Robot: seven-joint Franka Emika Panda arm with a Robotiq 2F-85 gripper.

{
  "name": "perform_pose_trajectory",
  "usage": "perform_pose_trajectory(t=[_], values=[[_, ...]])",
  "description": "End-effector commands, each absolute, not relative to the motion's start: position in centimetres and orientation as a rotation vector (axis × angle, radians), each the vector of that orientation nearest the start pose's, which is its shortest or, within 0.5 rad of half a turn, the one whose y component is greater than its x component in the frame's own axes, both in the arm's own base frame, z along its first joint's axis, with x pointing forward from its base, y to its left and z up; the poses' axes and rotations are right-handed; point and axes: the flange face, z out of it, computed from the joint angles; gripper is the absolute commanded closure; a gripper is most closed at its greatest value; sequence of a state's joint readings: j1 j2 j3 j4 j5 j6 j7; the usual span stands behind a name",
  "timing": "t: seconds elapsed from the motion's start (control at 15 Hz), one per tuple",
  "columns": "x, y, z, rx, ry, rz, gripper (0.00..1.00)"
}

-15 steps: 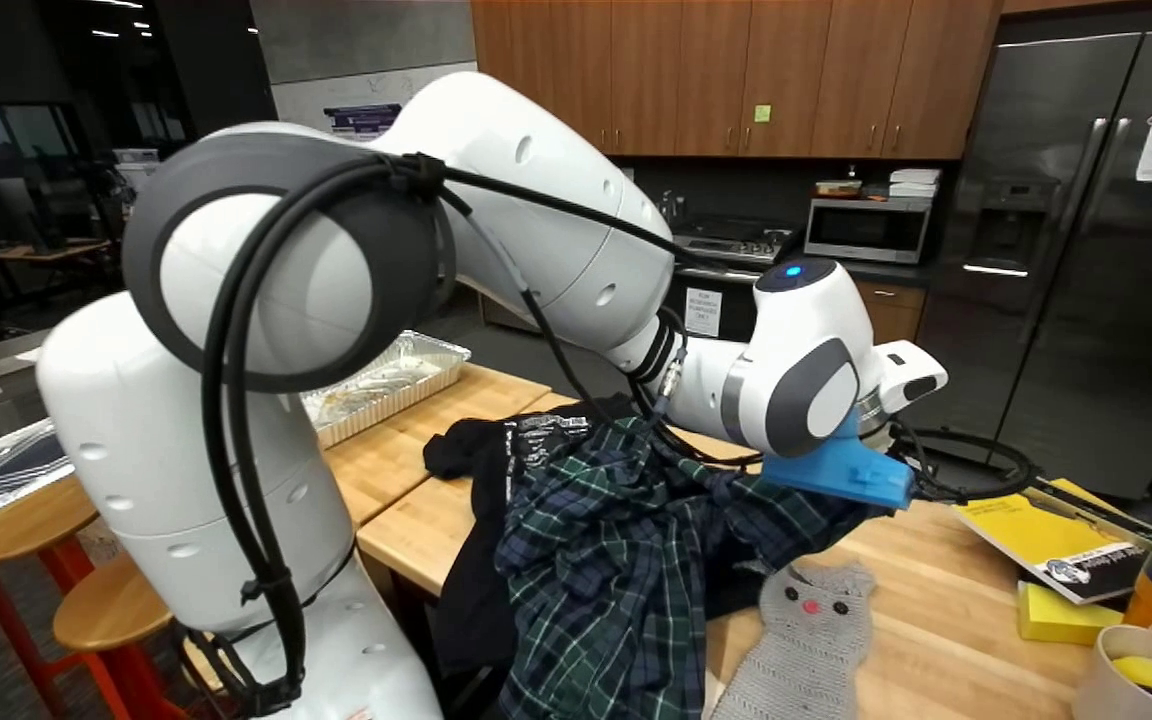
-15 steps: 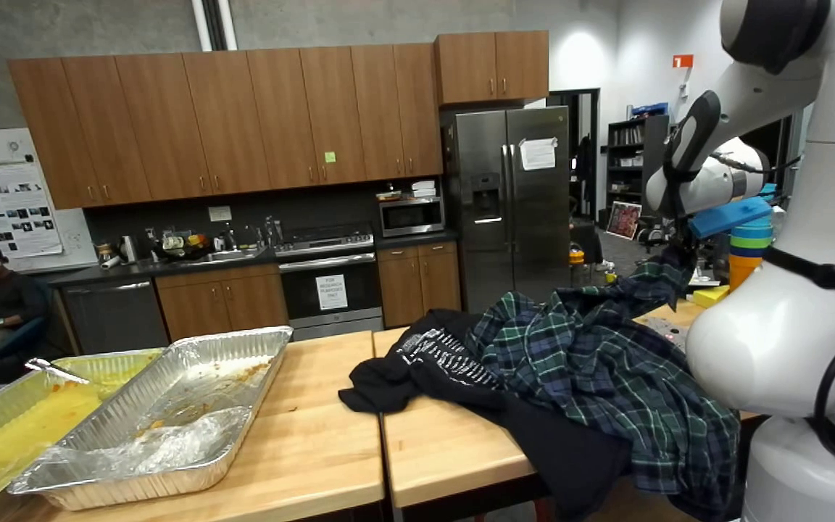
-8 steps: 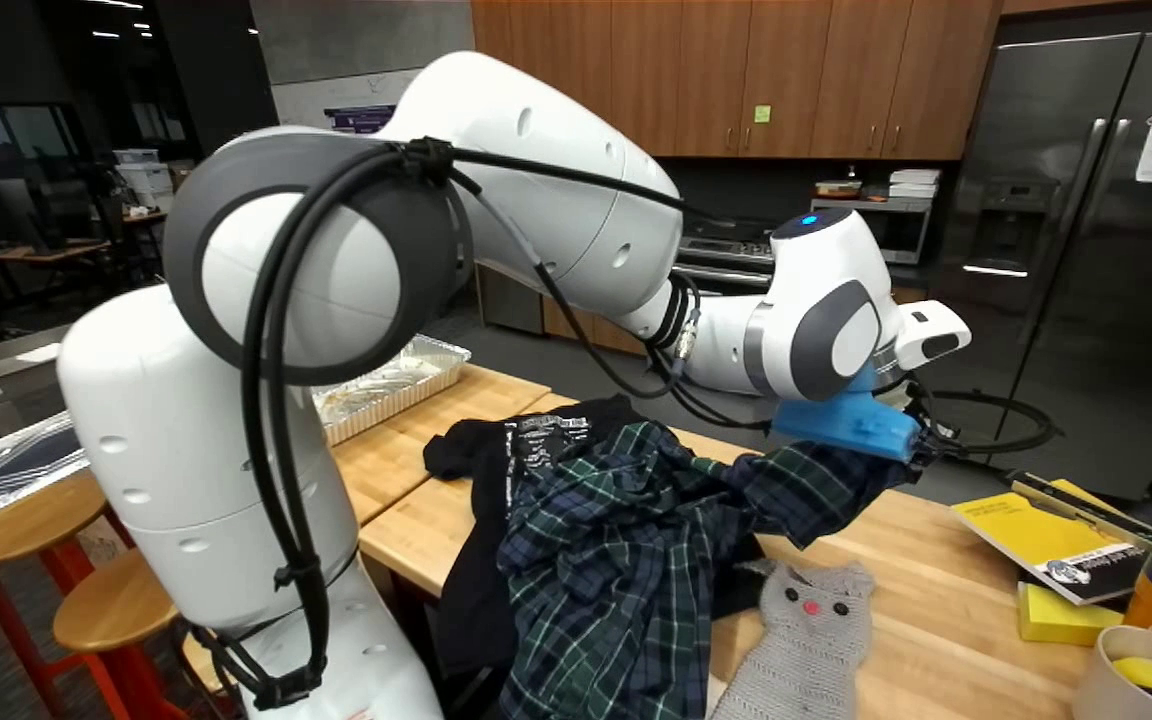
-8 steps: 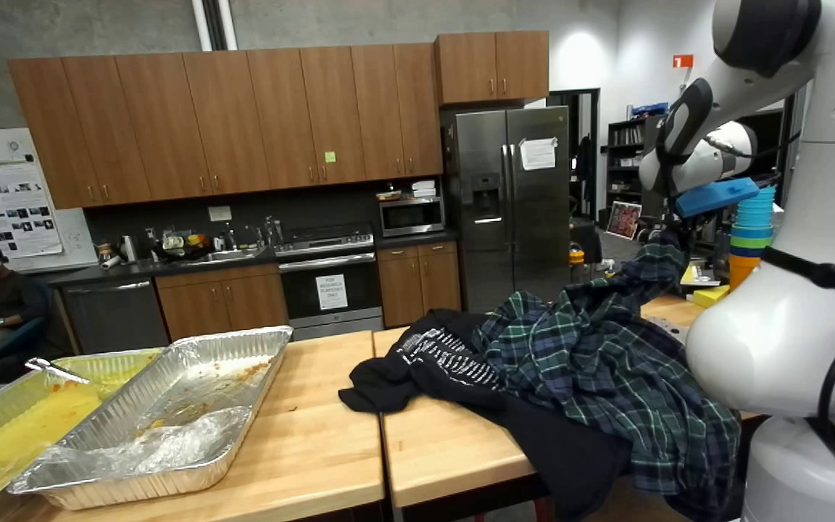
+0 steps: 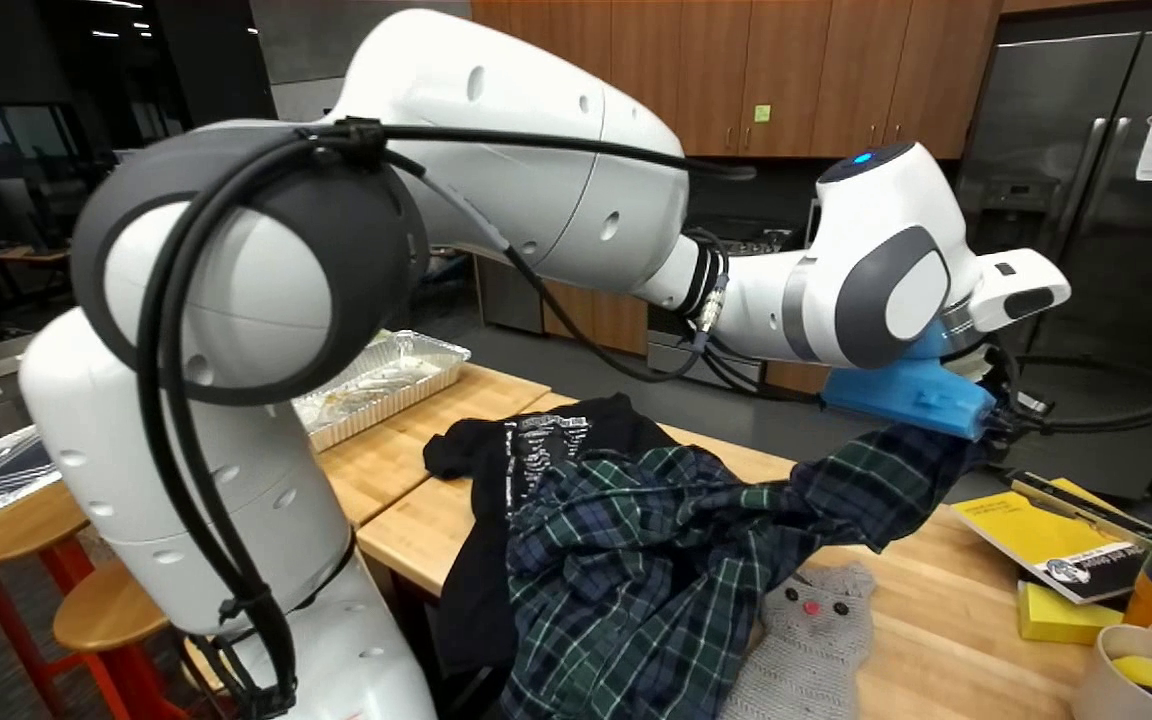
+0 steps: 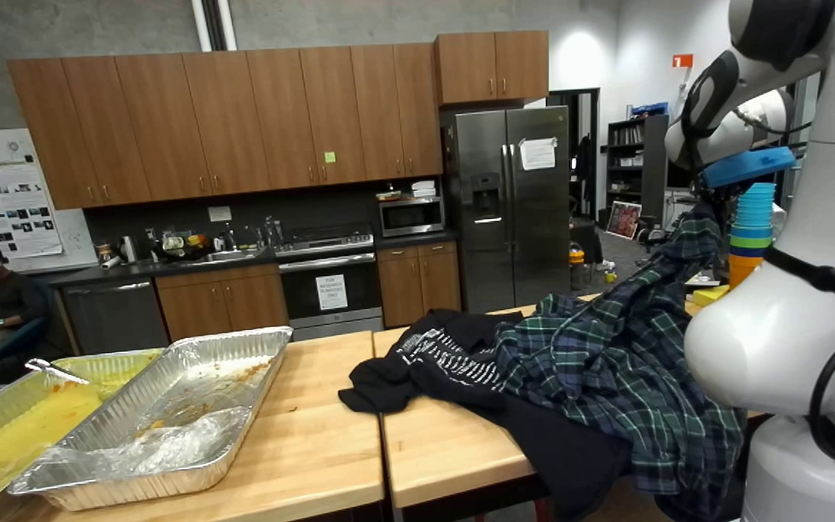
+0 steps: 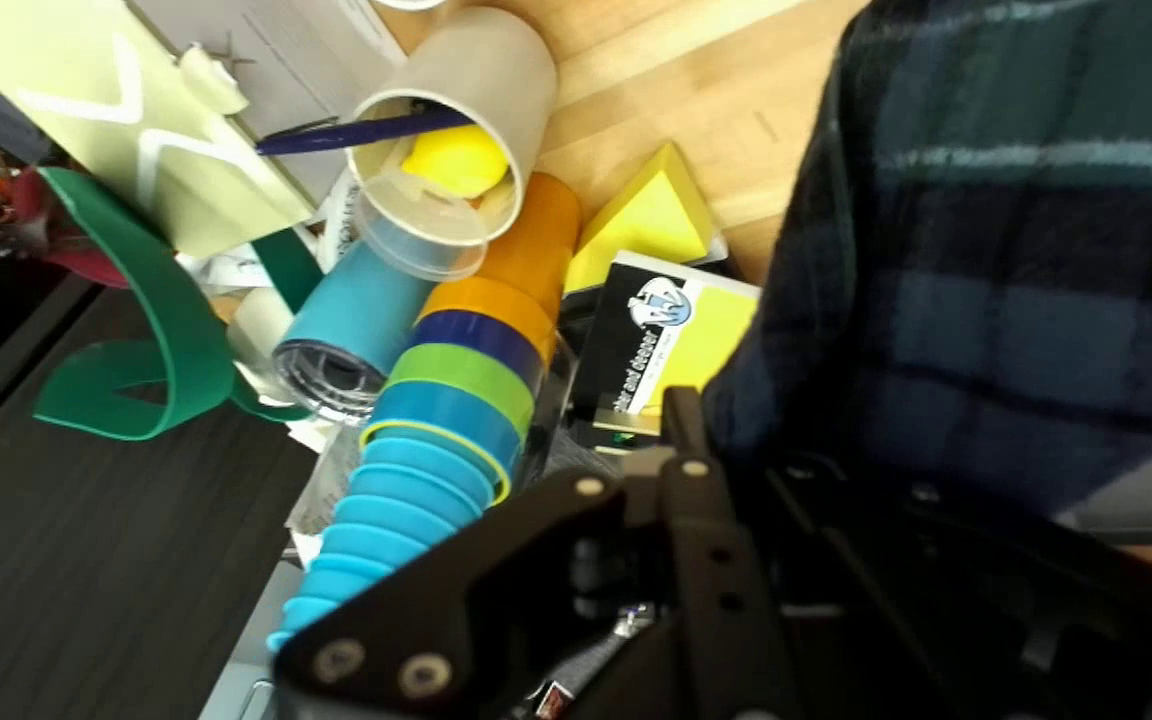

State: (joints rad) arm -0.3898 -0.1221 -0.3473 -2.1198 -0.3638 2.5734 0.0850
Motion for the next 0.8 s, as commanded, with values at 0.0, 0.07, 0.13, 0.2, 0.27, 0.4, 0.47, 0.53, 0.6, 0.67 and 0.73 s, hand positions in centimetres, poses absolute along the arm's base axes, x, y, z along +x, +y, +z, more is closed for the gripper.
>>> perform_pose_trajectory(t=[0.0, 0.07, 0.13, 0.2, 0.27, 0.4, 0.47, 0.53, 0.6, 0.67, 0.73], values=[[37.8, -39.2, 56.5, -3.270, 1.119, -0.898, 0.99], [36.9, -39.6, 57.3, -3.258, 1.150, -0.914, 0.99], [36.2, -39.8, 57.9, -3.246, 1.175, -0.928, 0.99], [35.6, -40.0, 58.5, -3.235, 1.188, -0.941, 0.99], [35.4, -40.2, 58.7, -3.230, 1.203, -0.943, 0.99], [35.7, -40.0, 58.7, -3.242, 1.198, -0.905, 0.70], [36.1, -39.8, 58.3, -3.257, 1.188, -0.883, 0.70], [36.9, -39.3, 57.6, -3.272, 1.165, -0.856, 0.66], [37.4, -38.9, 57.1, -3.286, 1.146, -0.838, 0.59], [38.1, -38.4, 56.4, -3.304, 1.117, -0.819, 0.53], [38.9, -37.6, 55.6, -3.326, 1.075, -0.802, 0.48]])
